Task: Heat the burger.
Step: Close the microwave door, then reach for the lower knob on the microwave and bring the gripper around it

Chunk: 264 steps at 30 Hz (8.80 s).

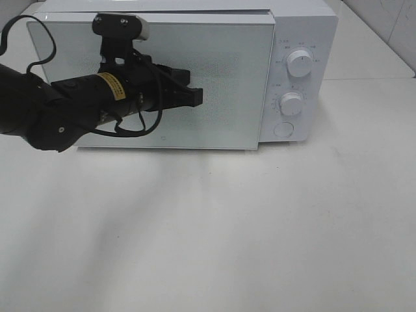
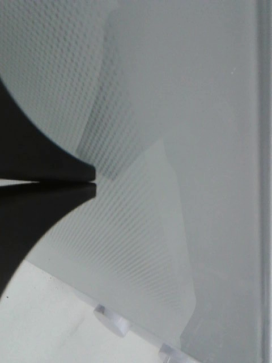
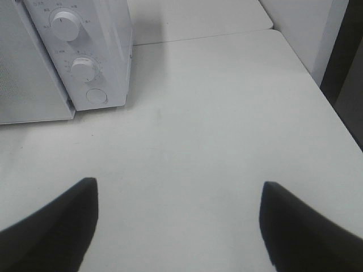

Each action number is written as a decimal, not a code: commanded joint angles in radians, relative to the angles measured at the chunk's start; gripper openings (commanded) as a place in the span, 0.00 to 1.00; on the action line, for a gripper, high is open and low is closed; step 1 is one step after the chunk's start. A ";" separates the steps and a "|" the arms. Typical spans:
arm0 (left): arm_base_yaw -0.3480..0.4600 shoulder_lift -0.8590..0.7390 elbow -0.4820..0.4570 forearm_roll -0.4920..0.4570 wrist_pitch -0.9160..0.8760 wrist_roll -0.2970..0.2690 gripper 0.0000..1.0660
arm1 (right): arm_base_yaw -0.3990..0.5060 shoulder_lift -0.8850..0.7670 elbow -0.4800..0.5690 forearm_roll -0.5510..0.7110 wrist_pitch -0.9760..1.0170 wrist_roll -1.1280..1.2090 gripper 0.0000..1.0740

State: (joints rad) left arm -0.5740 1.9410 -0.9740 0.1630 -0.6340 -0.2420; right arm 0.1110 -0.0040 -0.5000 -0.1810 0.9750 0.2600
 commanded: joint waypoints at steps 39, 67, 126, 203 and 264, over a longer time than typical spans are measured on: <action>-0.145 -0.025 -0.147 -0.074 0.319 -0.001 0.05 | -0.006 -0.026 0.004 0.001 -0.004 0.006 0.71; -0.216 -0.362 -0.077 -0.102 1.384 0.022 0.95 | -0.006 -0.026 0.004 0.002 -0.004 0.006 0.71; 0.676 -1.668 0.455 -0.220 1.705 0.296 0.95 | -0.006 -0.026 0.004 0.002 -0.004 0.006 0.71; 0.676 -1.965 0.455 -0.222 1.704 0.295 0.95 | -0.006 0.341 -0.030 -0.006 -0.420 -0.083 0.71; 0.676 -1.965 0.455 -0.222 1.704 0.295 0.95 | 0.292 1.292 0.185 0.655 -1.790 -0.607 0.71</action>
State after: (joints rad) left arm 0.1000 -0.0050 -0.5220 -0.0580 1.0860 0.0600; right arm 0.3450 1.2530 -0.3140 0.3880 -0.7300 -0.2820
